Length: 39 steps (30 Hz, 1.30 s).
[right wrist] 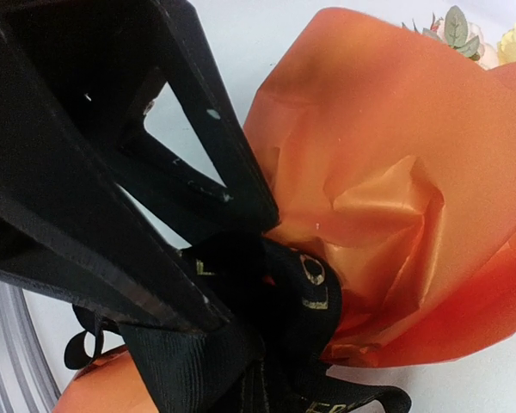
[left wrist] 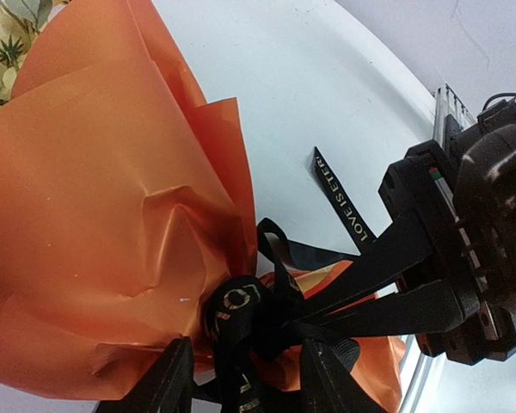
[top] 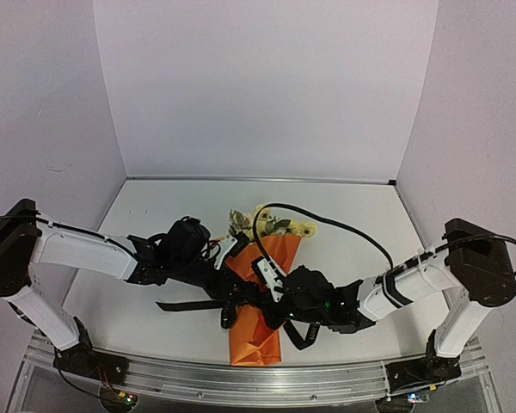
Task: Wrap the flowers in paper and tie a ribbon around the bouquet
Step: Cross the half-tied ribbon over the folded bouquet.
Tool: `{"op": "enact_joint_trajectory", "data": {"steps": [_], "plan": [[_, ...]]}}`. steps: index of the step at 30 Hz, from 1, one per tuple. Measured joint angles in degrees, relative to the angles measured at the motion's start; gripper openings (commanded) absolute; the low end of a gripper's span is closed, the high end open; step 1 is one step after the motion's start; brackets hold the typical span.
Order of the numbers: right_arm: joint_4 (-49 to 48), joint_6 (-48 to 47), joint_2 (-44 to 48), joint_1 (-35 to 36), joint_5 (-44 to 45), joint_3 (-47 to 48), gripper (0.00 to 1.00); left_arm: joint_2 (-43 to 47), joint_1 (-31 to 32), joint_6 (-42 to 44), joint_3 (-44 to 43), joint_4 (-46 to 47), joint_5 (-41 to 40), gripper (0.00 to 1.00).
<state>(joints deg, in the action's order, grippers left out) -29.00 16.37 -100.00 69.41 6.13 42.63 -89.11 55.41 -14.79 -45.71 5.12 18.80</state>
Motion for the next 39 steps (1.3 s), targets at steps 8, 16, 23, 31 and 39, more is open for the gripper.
{"op": "enact_joint_trajectory", "data": {"steps": [8,16,23,31,39], "plan": [[2.1,-1.9,1.1,0.0,-1.1,0.0,0.0,6.6,-0.7,-1.8,2.3,0.0,-1.1,0.54],[4.0,-3.6,2.3,0.0,-2.1,0.0,0.0,7.2,-1.4,-2.9,3.0,-0.7,-0.8,0.44],[4.4,-4.1,2.4,0.0,-2.6,0.0,0.0,0.4,-1.4,-1.3,0.0,-3.6,0.6,0.42],[4.8,-4.3,2.8,0.0,-2.4,0.0,0.0,-2.2,-1.4,0.5,-2.8,-5.1,1.2,0.27],[5.2,-5.2,3.1,0.0,-1.5,0.0,0.0,-2.2,-1.5,1.4,-2.9,-5.1,3.5,0.0]]}}
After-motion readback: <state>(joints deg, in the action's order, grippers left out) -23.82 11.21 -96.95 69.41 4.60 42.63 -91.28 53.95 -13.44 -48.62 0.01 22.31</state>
